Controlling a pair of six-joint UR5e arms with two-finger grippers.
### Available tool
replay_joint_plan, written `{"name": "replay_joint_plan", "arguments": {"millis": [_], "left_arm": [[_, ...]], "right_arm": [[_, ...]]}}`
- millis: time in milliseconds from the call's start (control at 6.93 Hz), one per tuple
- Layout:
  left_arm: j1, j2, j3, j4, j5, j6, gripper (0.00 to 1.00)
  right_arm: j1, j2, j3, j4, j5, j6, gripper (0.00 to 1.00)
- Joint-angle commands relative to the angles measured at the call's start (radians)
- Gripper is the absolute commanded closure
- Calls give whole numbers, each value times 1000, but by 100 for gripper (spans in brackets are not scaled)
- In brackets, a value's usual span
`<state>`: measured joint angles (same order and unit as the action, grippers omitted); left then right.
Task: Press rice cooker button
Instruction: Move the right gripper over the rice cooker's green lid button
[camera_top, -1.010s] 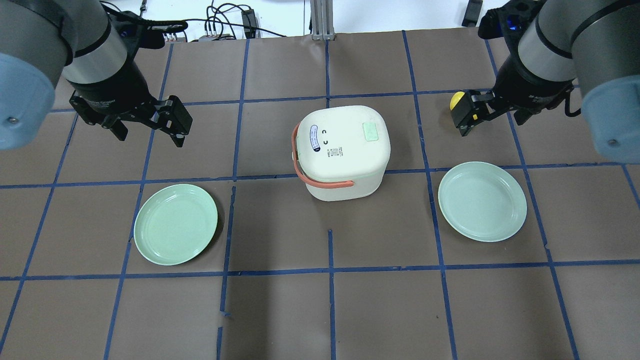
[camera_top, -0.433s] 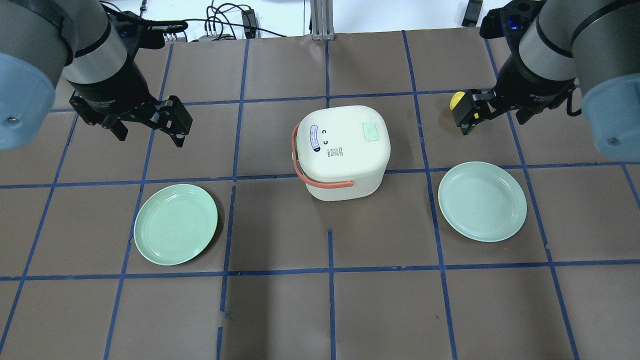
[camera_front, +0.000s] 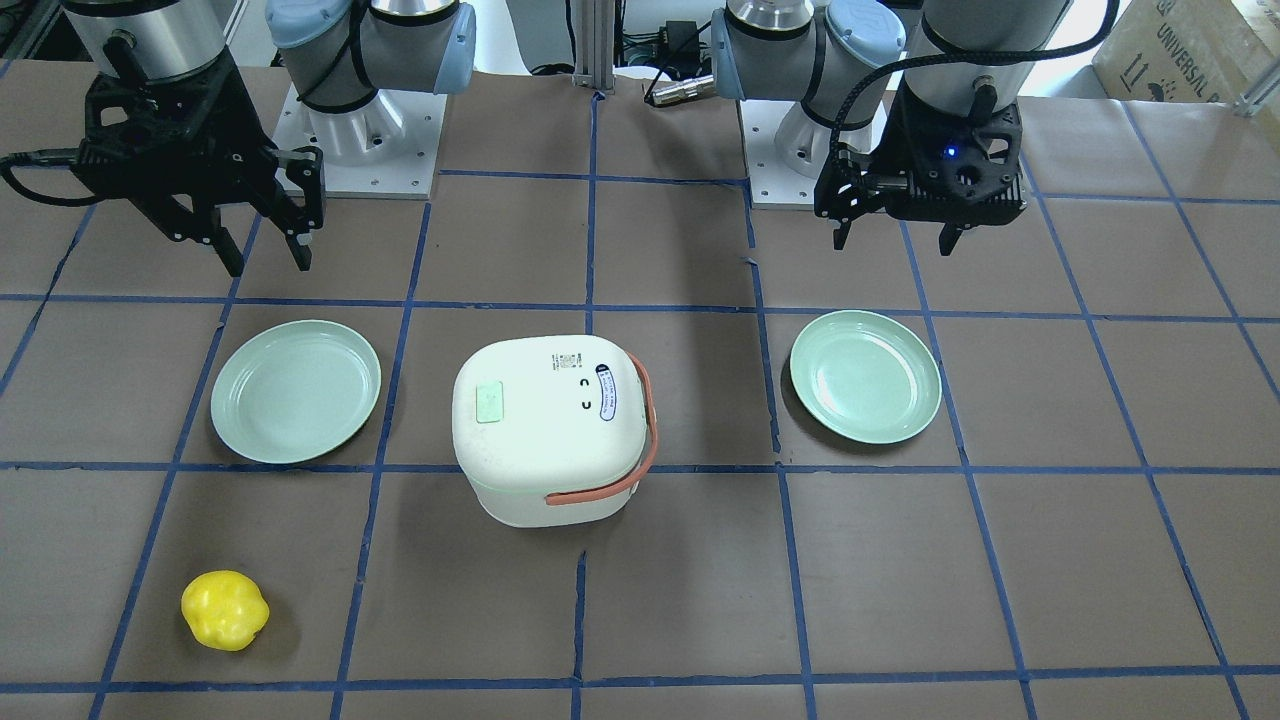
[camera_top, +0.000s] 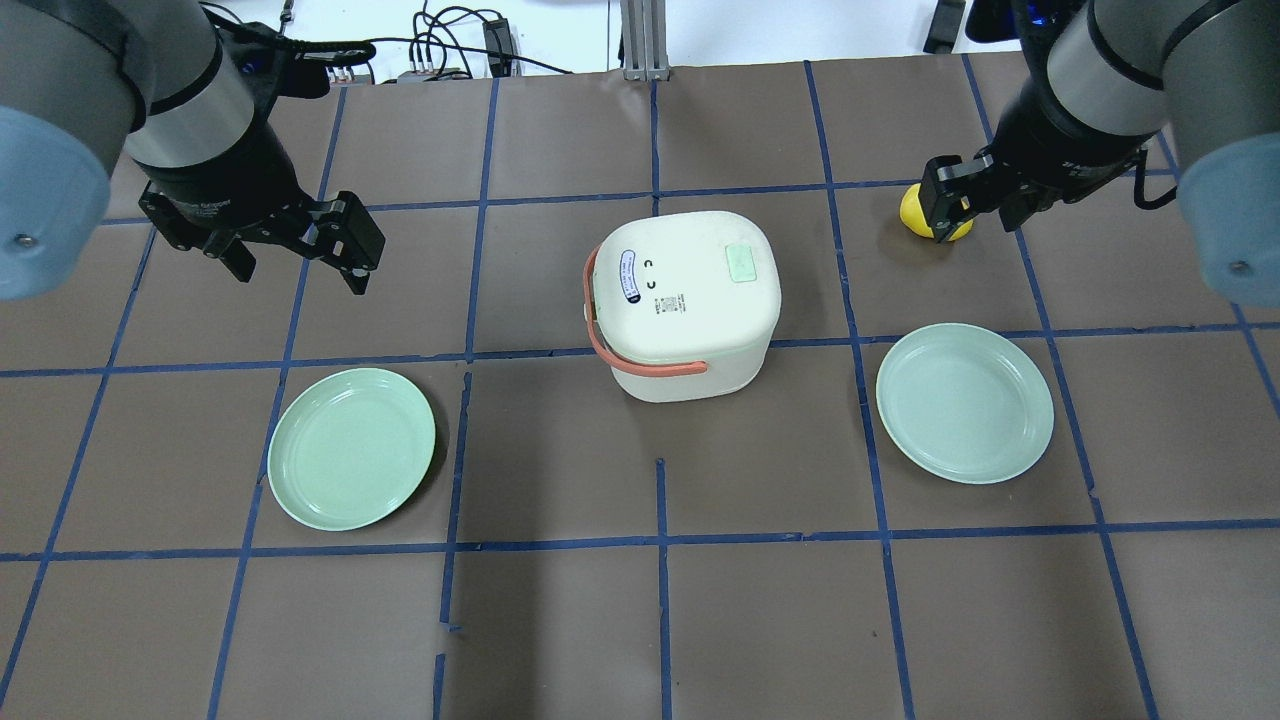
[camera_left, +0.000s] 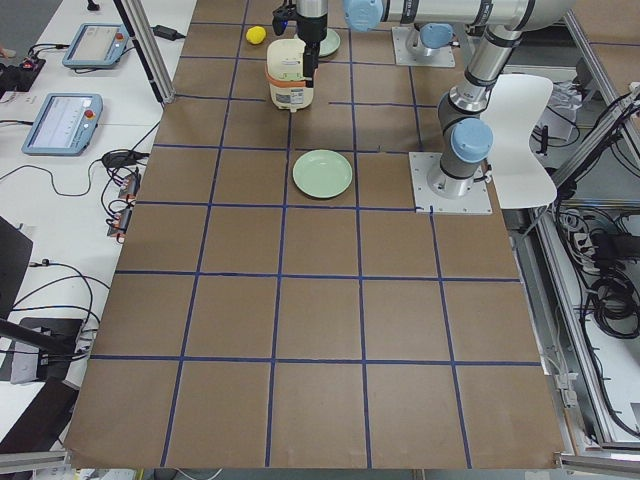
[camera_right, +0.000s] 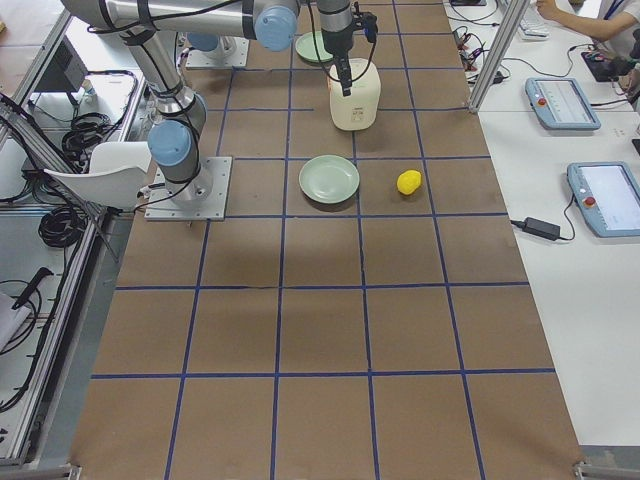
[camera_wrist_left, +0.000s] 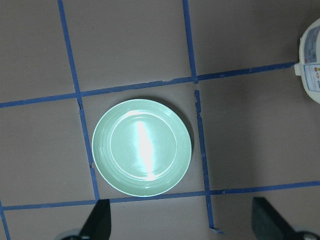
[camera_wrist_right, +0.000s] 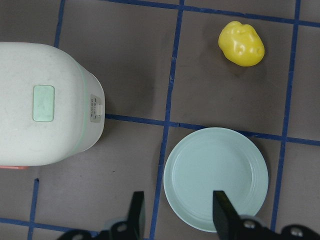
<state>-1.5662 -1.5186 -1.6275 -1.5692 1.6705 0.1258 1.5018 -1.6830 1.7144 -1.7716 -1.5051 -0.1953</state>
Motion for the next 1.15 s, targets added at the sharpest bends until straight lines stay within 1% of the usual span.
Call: {"name": "replay_joint_plan", "arguments": {"millis": [0,144,288,433,577,721,865,1010], "left_arm": [[0,0,0,0,0,0,0],[0,0,1,0,0,0,0],[0,0,0,0,0,0,0],[0,0,0,0,0,0,0],[0,0,0,0,0,0,0],[0,0,0,0,0,0,0],[0,0,0,0,0,0,0],[0,0,0,0,0,0,0]], "right_arm": [[-11,34,-63,65,45,19,93],[-11,80,-106,83,69,19,93],[0,126,-123,78,75,25,92],[29,149,-124,64,81,77,92],[53,178,-122,20,74,80,92],[93,198,-119,14,68,115,93],[141,224,-121,-36,65,150,93],[171,256,-125,-61,48,184,93]]}}
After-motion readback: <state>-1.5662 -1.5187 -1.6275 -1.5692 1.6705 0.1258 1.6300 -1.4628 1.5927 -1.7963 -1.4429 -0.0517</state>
